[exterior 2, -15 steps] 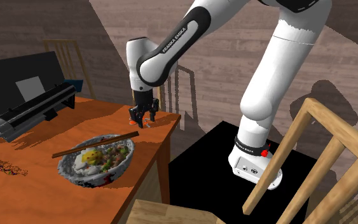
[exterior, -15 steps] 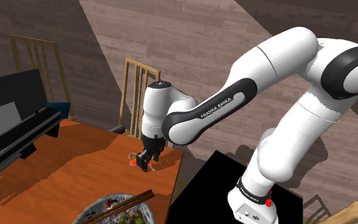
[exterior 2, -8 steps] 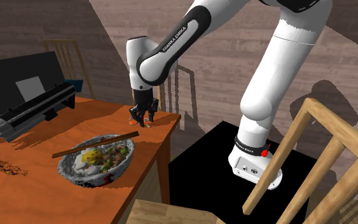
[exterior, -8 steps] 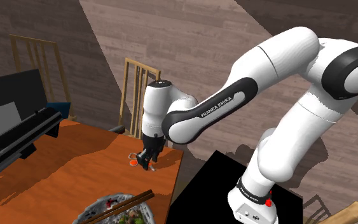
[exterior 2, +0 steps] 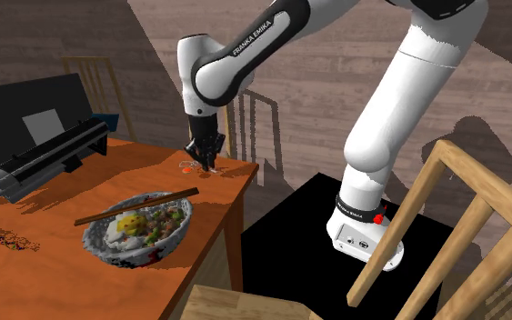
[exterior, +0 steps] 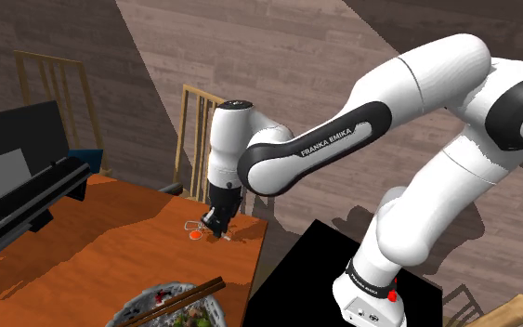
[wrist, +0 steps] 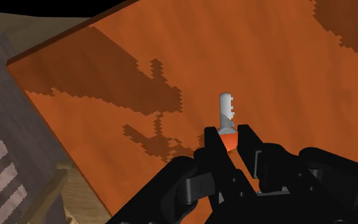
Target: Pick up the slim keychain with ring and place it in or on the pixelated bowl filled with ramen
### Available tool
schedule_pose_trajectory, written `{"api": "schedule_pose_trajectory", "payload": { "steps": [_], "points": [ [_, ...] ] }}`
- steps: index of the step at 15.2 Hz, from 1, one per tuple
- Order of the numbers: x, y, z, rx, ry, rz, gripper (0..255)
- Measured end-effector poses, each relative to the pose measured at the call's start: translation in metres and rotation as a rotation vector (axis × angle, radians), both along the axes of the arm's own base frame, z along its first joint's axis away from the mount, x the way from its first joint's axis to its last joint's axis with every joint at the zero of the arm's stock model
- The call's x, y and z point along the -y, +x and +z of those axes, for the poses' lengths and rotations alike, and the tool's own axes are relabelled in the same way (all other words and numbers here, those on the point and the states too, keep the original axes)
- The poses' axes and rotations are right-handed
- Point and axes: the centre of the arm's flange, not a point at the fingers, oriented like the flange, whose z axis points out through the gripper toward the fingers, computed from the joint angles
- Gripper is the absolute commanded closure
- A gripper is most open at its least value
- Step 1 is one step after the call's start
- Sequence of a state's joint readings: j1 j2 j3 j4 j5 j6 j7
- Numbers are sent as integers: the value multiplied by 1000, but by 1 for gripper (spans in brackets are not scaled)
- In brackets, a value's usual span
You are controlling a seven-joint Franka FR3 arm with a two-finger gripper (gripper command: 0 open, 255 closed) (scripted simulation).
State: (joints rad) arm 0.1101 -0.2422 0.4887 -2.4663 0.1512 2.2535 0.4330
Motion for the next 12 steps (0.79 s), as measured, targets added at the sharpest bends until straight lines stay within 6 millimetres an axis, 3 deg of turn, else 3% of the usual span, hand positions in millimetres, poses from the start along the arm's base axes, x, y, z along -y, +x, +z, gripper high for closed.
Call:
{"api": "schedule_pose_trajectory", "payload": {
  "steps": [12],
  "points": [
    [0,0,64,0,0,0,255]
  ]
}}
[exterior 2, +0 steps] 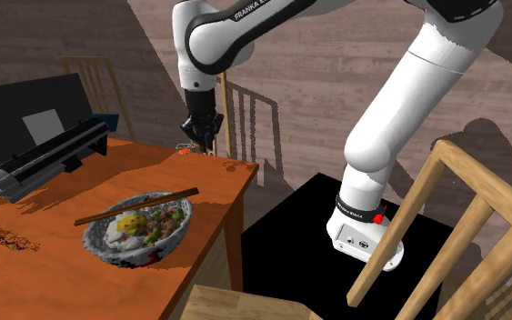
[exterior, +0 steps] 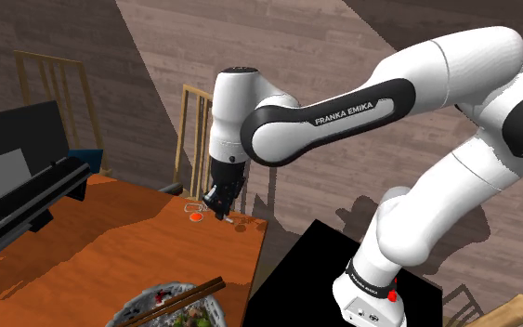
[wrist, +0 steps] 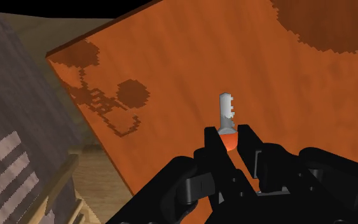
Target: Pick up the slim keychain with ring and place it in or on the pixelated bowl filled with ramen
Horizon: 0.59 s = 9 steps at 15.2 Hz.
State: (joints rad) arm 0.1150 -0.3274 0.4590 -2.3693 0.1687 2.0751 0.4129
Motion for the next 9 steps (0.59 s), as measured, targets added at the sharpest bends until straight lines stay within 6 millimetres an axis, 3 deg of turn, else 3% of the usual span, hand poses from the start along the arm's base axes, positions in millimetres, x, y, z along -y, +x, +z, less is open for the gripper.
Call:
{"api": "schedule_pose_trajectory", "payload": {
  "steps": [9],
  "points": [
    [0,0,47,0,0,0,255]
  ]
}}
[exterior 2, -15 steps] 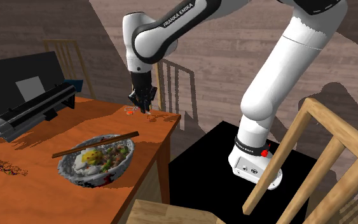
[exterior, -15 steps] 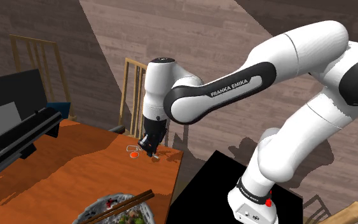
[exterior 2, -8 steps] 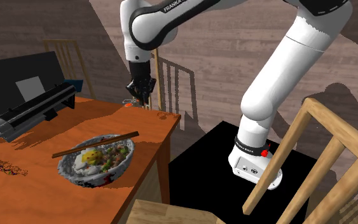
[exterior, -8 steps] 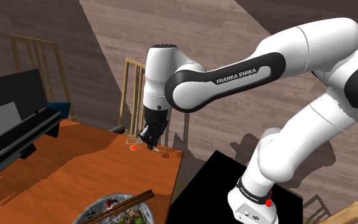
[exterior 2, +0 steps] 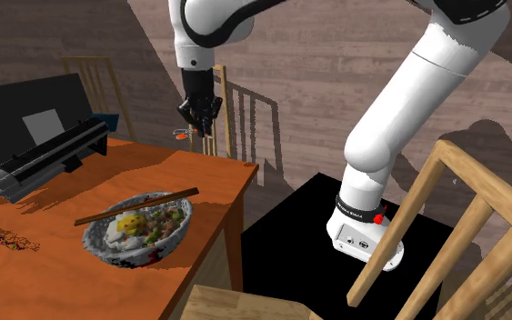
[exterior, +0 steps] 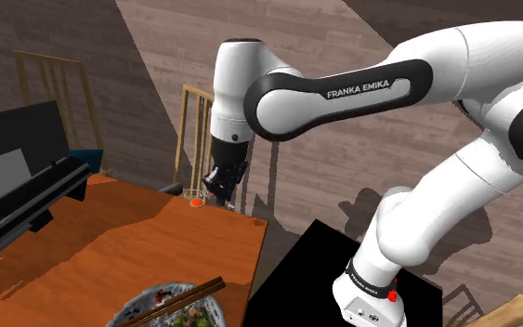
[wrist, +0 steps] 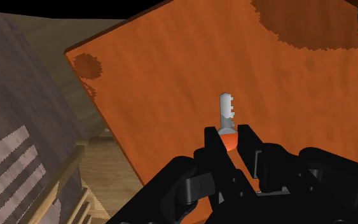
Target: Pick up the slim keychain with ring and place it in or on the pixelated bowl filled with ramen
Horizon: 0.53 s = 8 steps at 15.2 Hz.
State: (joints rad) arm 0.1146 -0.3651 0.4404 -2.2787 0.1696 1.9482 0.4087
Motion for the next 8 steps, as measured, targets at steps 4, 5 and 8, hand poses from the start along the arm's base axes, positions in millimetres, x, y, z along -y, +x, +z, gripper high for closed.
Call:
{"api": "schedule_pose_trajectory", "payload": {
  "steps": [4,5,8],
  "points": [
    [-6,-5,19,0,0,0,255],
    [-14,-8,20,0,0,1,255],
    [-43,-30,24,0,0,1,255]
  ]
}}
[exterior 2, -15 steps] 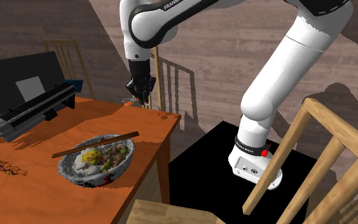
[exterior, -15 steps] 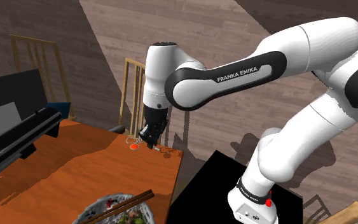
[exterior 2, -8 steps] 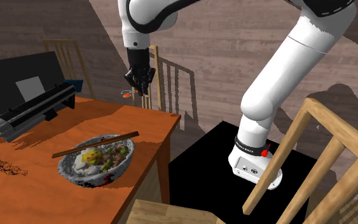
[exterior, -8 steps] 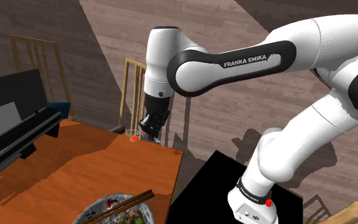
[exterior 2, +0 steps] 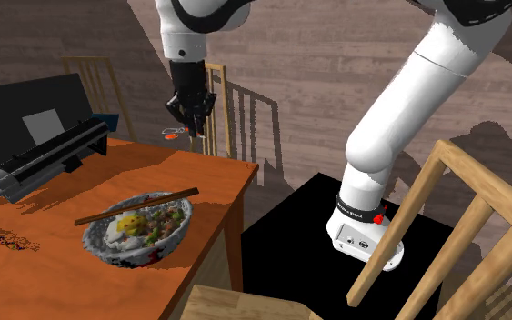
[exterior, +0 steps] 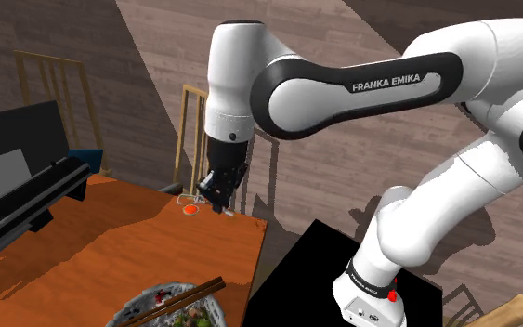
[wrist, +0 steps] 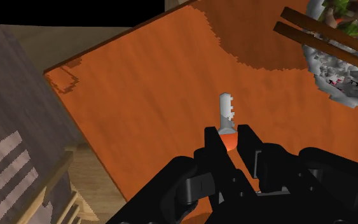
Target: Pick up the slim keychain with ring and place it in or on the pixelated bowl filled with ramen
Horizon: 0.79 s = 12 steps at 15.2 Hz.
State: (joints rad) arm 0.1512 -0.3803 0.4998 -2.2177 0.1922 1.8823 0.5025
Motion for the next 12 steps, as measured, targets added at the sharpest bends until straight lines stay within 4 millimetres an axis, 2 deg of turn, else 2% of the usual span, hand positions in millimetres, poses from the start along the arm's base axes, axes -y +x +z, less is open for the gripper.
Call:
{"api": "schedule_pose_trajectory", "payload": {
  "steps": [4,6,12],
  "points": [
    [-39,-27,1,0,0,0,255],
    [-66,-41,0,0,0,2,255],
    [-133,-85,2,0,0,1,255]
  ]
}}
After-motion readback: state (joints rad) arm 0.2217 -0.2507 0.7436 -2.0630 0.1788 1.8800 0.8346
